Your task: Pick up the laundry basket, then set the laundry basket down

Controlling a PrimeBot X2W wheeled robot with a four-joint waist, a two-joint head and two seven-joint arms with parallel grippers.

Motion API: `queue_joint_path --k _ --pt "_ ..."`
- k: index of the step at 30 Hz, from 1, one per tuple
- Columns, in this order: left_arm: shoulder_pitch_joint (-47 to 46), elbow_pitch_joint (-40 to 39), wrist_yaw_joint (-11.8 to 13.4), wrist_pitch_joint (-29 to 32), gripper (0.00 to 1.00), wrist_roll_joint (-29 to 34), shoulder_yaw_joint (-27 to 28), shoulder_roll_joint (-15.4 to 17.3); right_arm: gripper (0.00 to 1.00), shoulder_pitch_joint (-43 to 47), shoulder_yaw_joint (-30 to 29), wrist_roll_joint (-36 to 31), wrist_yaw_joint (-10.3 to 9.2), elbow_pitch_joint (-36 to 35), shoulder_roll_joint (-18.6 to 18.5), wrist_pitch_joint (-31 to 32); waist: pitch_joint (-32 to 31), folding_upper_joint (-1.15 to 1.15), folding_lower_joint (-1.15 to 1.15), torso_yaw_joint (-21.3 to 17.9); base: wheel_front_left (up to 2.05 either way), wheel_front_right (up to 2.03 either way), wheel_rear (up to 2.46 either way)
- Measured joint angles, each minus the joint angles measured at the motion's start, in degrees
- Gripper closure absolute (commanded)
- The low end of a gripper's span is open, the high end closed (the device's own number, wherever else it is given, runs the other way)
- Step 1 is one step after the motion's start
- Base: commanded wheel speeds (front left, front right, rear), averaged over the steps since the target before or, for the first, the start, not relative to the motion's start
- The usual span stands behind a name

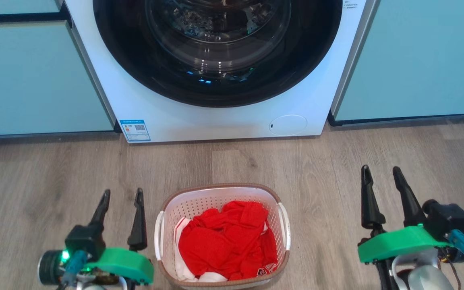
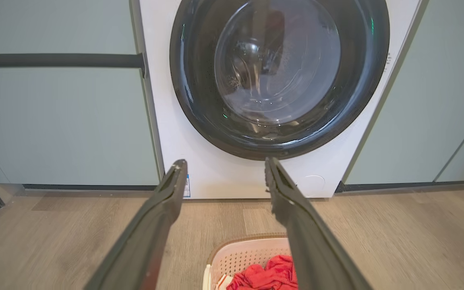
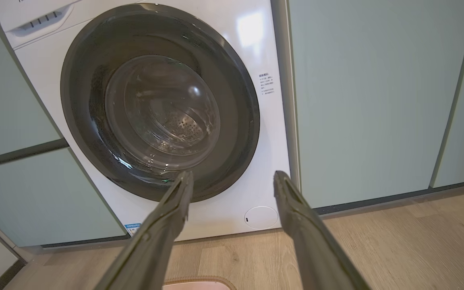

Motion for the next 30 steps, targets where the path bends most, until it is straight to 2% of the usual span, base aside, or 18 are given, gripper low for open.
queue_joint_path --k 9,30 --pt "0.0 -2.0 1.4 0.0 0.0 -1.4 -1.2 0.0 0.0 0.0 -0.1 0.0 0.0 0.8 0.1 0.0 0.2 0.0 0.0 -0.1 0.0 0.0 0.0" --pt "0.0 -3.4 1.3 0.0 0.0 -4.1 -1.1 0.0 0.0 0.0 -0.3 0.4 0.0 1.0 0.1 0.0 -0.3 0.0 0.0 -0.8 0.0 0.0 0.0"
